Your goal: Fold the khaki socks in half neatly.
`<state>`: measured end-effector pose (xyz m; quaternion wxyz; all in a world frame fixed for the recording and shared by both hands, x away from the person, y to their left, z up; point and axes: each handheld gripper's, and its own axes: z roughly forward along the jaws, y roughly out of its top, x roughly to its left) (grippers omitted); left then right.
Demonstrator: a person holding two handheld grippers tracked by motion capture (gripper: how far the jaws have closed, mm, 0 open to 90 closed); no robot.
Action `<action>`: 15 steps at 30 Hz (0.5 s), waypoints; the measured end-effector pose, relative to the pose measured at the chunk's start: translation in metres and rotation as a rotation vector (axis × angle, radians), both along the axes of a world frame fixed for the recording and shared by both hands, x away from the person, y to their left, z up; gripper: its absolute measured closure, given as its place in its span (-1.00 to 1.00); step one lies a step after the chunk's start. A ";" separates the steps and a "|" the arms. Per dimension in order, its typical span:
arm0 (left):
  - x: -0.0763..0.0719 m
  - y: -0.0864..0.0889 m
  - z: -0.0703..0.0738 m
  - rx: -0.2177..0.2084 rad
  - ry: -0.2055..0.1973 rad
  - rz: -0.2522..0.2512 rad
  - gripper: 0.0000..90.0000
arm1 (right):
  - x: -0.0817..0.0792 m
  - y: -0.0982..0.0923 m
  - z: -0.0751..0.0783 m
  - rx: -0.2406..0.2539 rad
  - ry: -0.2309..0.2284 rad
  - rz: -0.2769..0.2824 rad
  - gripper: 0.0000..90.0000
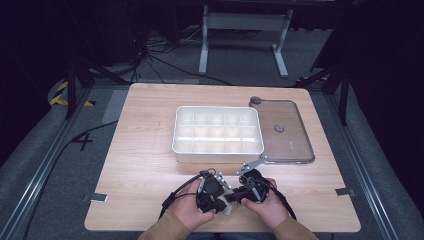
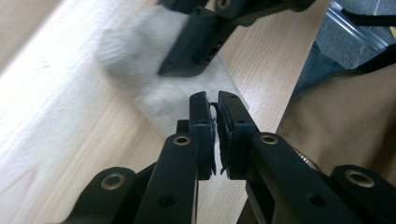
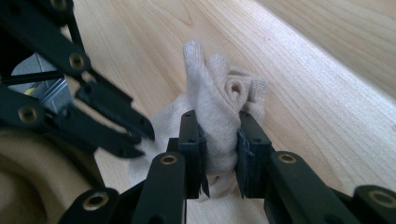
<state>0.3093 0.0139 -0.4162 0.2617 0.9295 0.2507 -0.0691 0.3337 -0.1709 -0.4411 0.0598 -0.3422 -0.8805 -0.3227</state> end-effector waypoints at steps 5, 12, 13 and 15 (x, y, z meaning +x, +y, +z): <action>0.003 0.012 0.013 -0.033 -0.023 0.019 0.87 | -0.003 -0.002 0.011 0.012 -0.031 0.007 0.67; 0.006 0.022 0.022 -0.042 -0.034 0.049 0.86 | -0.004 -0.009 0.021 0.034 -0.051 -0.003 0.67; 0.006 0.024 0.023 -0.039 -0.029 0.052 0.86 | -0.004 -0.011 0.023 0.039 -0.052 -0.008 0.67; 0.007 0.026 0.024 -0.040 -0.032 0.057 0.86 | -0.004 -0.014 0.026 0.046 -0.064 -0.013 0.67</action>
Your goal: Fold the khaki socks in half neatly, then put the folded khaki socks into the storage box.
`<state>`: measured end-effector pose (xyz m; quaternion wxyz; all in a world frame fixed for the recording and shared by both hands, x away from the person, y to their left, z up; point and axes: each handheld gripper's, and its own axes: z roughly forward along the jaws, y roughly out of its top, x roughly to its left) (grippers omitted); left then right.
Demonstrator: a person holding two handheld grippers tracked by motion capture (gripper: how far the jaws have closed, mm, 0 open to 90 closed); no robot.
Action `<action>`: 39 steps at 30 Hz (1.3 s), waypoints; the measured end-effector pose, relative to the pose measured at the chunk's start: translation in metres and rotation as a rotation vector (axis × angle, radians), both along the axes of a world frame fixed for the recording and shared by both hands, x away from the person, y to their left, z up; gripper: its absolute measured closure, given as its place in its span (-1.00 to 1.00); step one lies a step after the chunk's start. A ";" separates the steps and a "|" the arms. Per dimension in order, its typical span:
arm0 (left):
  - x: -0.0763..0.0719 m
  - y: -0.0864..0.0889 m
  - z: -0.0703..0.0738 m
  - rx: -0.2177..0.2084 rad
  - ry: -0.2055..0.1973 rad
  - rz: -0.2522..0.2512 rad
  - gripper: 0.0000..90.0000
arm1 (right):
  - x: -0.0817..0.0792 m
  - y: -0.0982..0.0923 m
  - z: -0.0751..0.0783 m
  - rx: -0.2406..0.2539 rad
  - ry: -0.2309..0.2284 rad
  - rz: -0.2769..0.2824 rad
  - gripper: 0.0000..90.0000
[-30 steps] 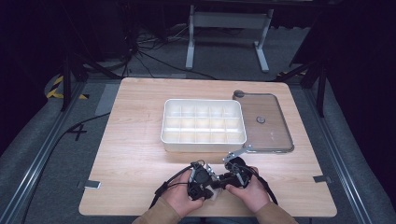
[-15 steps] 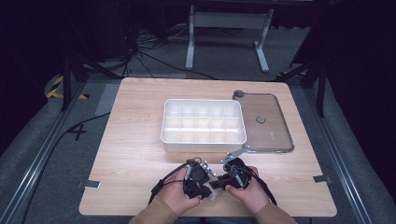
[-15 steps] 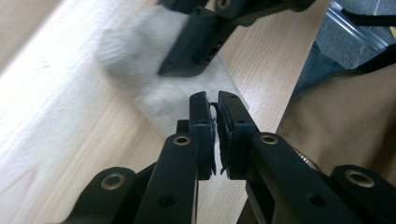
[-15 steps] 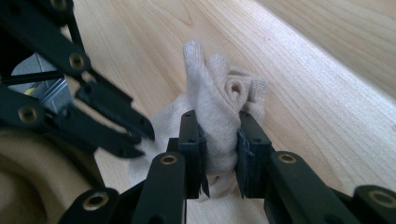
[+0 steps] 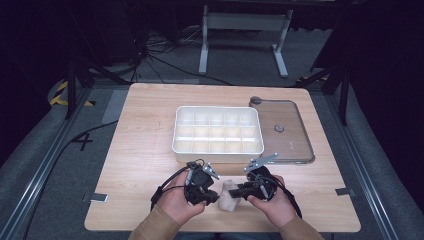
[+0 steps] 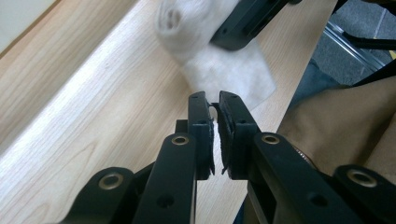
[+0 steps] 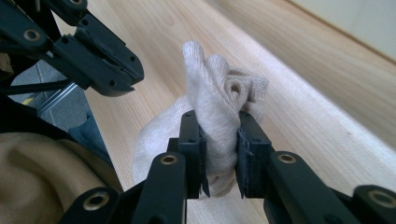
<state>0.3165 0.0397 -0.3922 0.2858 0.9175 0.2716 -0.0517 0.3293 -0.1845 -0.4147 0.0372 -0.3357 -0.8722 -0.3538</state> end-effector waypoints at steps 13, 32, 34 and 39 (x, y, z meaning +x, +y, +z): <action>0.004 0.018 0.013 -0.009 -0.017 0.037 0.84 | -0.001 -0.014 0.017 0.037 -0.051 -0.035 0.67; 0.009 0.036 0.022 -0.013 -0.029 0.076 0.83 | 0.002 -0.042 0.036 0.100 -0.130 -0.123 0.67; 0.009 0.037 0.022 -0.018 -0.025 0.080 0.83 | 0.003 -0.047 0.038 0.103 -0.137 -0.136 0.67; 0.011 0.039 0.023 -0.015 -0.022 0.082 0.82 | 0.005 -0.052 0.039 0.106 -0.145 -0.149 0.67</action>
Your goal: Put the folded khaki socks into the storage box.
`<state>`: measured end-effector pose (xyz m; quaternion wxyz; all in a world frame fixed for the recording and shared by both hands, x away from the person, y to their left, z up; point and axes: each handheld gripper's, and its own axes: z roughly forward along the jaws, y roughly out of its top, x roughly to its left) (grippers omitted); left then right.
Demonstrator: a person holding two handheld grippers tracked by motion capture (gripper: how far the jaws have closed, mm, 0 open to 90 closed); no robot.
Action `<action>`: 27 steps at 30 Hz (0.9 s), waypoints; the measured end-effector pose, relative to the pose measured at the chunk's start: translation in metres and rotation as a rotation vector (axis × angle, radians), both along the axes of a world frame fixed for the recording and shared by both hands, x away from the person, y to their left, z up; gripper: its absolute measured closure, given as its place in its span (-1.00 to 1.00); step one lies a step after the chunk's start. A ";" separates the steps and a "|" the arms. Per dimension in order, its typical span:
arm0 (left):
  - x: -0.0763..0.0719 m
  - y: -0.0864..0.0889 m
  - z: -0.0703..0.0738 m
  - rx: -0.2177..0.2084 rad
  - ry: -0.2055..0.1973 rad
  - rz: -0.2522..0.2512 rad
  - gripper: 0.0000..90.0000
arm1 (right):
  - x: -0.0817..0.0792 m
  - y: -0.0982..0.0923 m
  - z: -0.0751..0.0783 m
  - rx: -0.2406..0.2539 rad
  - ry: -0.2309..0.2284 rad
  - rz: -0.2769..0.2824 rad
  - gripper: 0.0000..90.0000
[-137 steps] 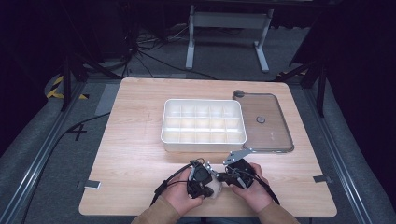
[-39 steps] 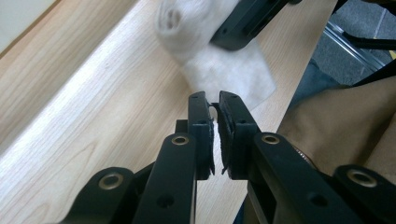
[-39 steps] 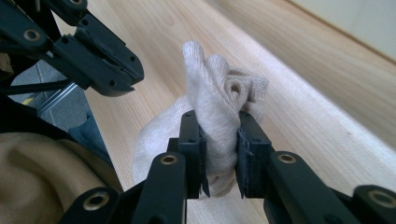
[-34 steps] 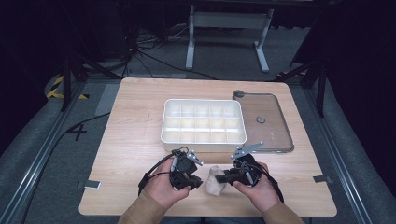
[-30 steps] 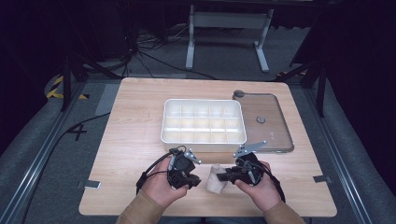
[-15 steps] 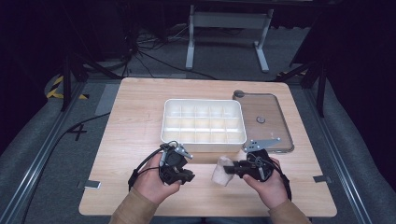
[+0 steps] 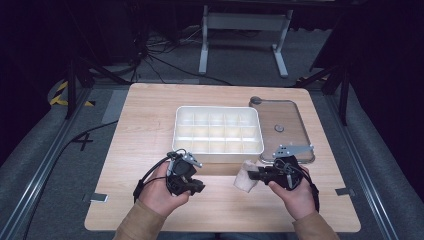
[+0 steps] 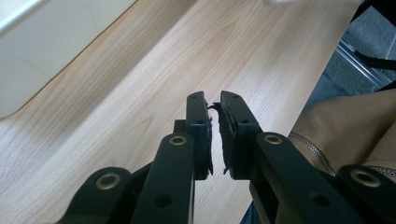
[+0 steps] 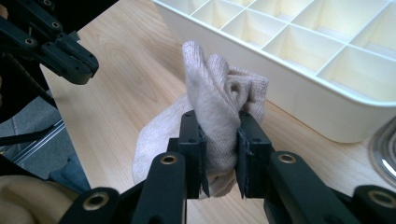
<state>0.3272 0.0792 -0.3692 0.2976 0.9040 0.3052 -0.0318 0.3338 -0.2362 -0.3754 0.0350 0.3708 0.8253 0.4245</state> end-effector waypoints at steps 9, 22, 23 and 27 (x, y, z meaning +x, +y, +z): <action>0.003 0.009 0.001 0.003 0.001 0.033 0.82 | 0.003 -0.012 0.004 0.012 -0.003 -0.031 0.67; 0.011 0.032 0.005 -0.012 0.006 0.095 0.80 | 0.035 -0.026 0.035 -0.043 -0.021 -0.069 0.67; 0.011 0.034 0.006 -0.009 0.006 0.100 0.80 | 0.038 -0.028 0.036 -0.046 -0.018 -0.071 0.67; 0.012 0.039 0.007 -0.014 0.007 0.113 0.79 | 0.046 -0.031 0.043 -0.061 -0.009 -0.084 0.67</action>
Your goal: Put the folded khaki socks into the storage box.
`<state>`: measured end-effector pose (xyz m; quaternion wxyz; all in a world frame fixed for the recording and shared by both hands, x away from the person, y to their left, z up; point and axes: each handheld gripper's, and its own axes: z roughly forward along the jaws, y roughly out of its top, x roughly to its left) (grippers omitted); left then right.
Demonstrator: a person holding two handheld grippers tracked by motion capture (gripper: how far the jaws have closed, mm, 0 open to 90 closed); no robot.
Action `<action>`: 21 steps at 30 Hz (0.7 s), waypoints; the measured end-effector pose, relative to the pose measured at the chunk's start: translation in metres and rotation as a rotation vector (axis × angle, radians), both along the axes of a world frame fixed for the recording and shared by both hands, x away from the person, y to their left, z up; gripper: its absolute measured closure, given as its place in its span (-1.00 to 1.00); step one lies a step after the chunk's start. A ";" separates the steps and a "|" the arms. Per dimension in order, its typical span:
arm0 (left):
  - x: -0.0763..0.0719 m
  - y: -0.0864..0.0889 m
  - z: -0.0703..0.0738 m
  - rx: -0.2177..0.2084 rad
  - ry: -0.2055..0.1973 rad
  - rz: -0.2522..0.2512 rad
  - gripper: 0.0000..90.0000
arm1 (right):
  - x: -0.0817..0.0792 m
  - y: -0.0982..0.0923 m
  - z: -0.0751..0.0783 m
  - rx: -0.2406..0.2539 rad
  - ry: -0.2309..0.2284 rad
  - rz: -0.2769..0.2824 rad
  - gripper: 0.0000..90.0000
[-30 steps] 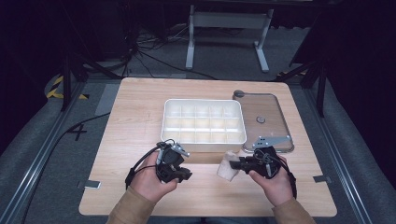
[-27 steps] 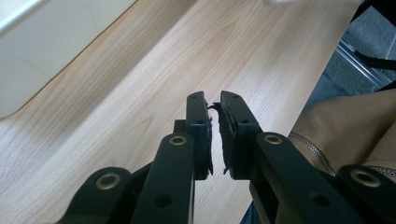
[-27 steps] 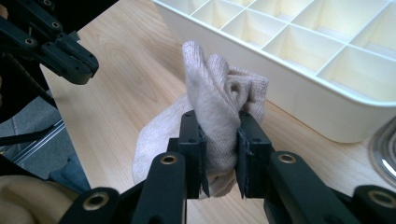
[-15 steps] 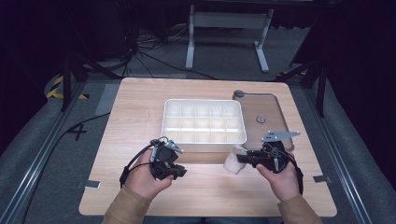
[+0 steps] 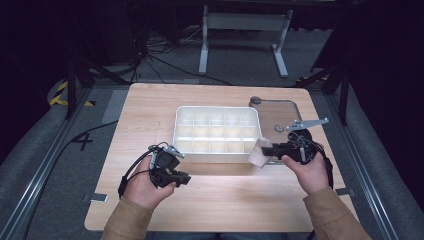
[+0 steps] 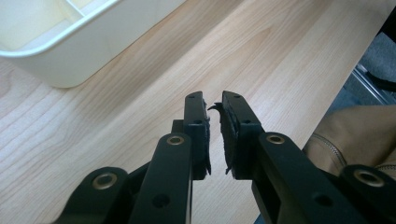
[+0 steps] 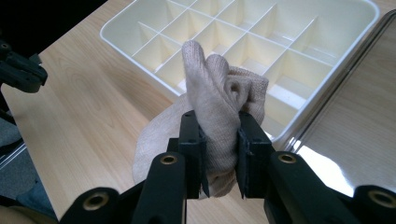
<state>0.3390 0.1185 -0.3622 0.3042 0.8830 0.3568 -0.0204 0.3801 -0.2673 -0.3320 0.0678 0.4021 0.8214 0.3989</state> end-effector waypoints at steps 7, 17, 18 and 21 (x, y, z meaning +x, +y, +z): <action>0.003 0.004 -0.002 0.021 -0.004 0.026 0.78 | 0.020 -0.004 0.009 -0.025 0.009 -0.014 0.66; 0.004 0.006 -0.004 0.014 0.004 0.031 0.77 | 0.046 0.001 0.013 -0.105 0.051 -0.020 0.66; 0.005 0.007 -0.004 0.015 -0.002 0.029 0.77 | 0.048 0.002 0.014 -0.119 0.051 -0.025 0.66; 0.004 0.009 -0.003 0.010 0.004 0.034 0.77 | 0.054 0.006 0.015 -0.136 0.061 -0.018 0.66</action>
